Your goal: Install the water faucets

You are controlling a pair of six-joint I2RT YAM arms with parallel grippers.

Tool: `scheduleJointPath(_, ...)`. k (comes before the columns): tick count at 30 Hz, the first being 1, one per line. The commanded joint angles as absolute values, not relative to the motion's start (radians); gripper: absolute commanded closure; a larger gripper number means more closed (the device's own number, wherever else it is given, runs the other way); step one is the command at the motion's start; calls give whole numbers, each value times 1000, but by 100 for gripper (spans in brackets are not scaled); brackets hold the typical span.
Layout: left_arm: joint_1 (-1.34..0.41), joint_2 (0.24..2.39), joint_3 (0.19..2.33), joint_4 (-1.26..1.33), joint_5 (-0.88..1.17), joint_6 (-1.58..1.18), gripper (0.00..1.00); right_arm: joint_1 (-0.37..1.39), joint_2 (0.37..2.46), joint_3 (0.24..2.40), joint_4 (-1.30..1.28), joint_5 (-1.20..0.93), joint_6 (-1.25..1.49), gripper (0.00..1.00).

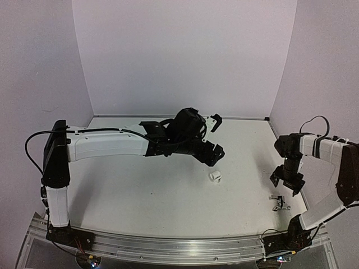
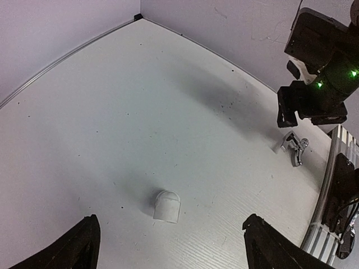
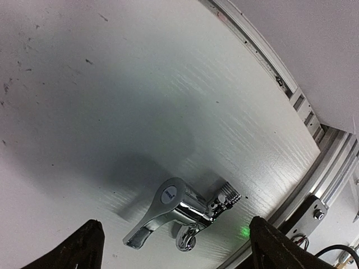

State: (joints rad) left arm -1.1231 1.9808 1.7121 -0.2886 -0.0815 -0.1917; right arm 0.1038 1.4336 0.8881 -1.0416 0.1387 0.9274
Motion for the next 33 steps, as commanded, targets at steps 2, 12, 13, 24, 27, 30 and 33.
scheduleJointPath(2,-1109,1899,1654,-281,-102,-201,8,211,1521,894,-1047,193,1006,12)
scheduleJointPath(12,-1106,1846,1579,-264,-98,-198,9,255,1645,891,-1032,295,962,16)
scheduleJointPath(13,-1105,1840,1573,-263,-101,-195,9,255,1647,888,-1018,301,943,17)
scheduleJointPath(24,-1097,1811,1517,-255,-89,-203,8,253,1569,765,-732,77,848,24)
scheduleJointPath(27,-1097,1804,1508,-255,-88,-204,9,254,1567,786,-705,-14,916,25)
scheduleJointPath(30,-1095,1801,1506,-254,-88,-206,9,286,1576,811,-627,-163,1021,27)
scheduleJointPath(33,-1095,1805,1511,-255,-89,-209,8,377,1610,911,-587,-189,1056,27)
